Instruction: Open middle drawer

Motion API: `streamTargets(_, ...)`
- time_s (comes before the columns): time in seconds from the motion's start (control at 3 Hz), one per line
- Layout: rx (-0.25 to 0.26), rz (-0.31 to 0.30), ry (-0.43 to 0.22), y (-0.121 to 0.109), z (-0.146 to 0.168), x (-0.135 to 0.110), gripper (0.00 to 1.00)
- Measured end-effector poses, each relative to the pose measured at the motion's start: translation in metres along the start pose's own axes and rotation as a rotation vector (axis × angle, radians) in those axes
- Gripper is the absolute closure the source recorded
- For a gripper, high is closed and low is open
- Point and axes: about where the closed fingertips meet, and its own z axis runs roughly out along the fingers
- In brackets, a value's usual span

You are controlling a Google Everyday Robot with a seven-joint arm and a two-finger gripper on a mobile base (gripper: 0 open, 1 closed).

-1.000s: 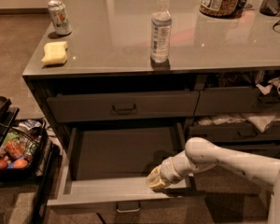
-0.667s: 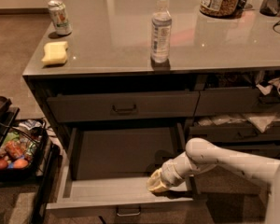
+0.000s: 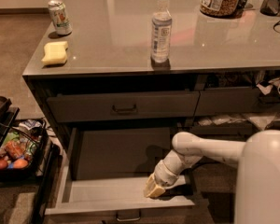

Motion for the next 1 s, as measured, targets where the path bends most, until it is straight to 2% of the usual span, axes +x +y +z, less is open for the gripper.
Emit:
streamTargets(0.33, -0.074, 0.050, 0.079, 0.014, 0.004, 0.004, 1.00)
streamTargets(0.67, -0.094, 0.075, 0.100, 0.028, 0.010, 0.004, 1.00)
streamTargets(1.0, -0.094, 0.090, 0.063, 0.046, 0.012, 0.001, 1.00)
